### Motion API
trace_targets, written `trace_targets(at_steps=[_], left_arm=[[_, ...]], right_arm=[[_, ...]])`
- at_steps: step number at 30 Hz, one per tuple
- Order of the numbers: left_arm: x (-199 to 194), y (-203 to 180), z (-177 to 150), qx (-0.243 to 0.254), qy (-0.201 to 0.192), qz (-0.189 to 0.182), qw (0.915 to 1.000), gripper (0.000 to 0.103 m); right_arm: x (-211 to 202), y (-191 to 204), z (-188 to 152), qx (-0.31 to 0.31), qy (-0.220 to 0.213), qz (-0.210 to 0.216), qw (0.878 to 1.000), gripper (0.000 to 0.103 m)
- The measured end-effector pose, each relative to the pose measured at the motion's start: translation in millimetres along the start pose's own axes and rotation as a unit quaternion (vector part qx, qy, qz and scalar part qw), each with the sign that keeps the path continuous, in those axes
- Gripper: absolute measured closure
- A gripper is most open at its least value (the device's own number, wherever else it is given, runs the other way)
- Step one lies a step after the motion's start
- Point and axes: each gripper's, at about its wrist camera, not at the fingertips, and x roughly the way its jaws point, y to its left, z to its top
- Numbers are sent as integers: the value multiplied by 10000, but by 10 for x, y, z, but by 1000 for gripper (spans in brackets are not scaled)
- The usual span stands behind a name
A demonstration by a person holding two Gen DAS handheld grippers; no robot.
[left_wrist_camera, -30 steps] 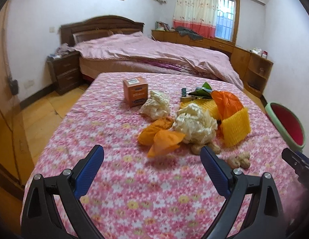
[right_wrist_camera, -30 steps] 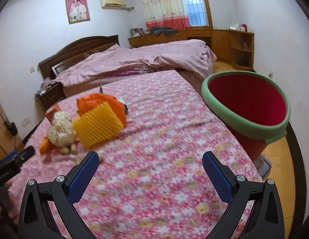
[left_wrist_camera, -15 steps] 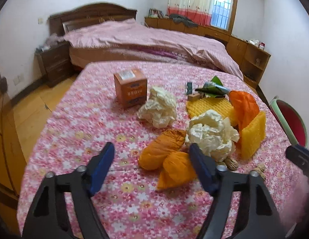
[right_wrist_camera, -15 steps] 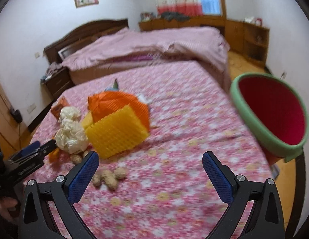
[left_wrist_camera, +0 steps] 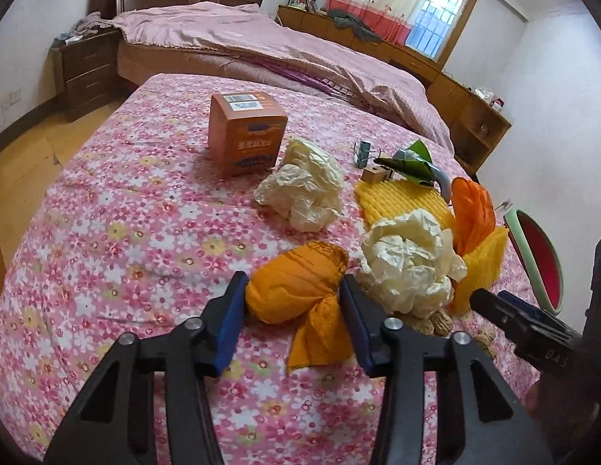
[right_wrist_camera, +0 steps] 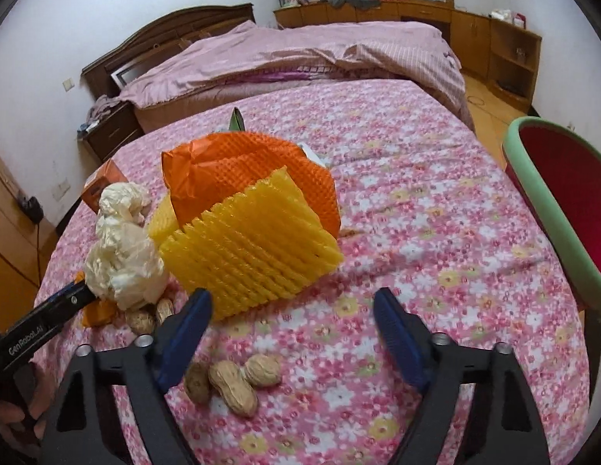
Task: Collect trash
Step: 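Grasp the orange mesh sleeve with the left tool while the right tool approaches the yellow foam net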
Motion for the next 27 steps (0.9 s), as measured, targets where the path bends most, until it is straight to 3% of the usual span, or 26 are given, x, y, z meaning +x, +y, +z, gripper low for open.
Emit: trace_targets(at_steps=[3, 4, 5, 7, 12, 15, 27], left_arm=[[6, -20, -3, 32, 4, -25, 10000, 61], [8, -18, -3, 30, 4, -53, 10000, 63], [-2, -10, -7, 18, 5, -72, 10000, 64], [-7, -12, -4, 11, -22, -65, 10000, 65], [-171, -54, -30, 99, -303, 28, 9995, 66], [-283, -81, -27, 88, -405, 79, 9991, 66], [-700, -225, -66, 56, -752, 232, 9969, 66]], right_arm=[[31, 11, 35, 112, 3, 205, 9997, 27], [32, 17, 42, 127, -25, 283, 9995, 33], [39, 31, 56, 120, -26, 311, 9994, 46], [37, 51, 63, 57, -25, 327, 9994, 52], [-38, 44, 66, 40, -64, 525, 9986, 91], [-123, 15, 45, 72, -144, 641, 9978, 98], [-648, -187, -33, 278, -737, 730, 9942, 102]])
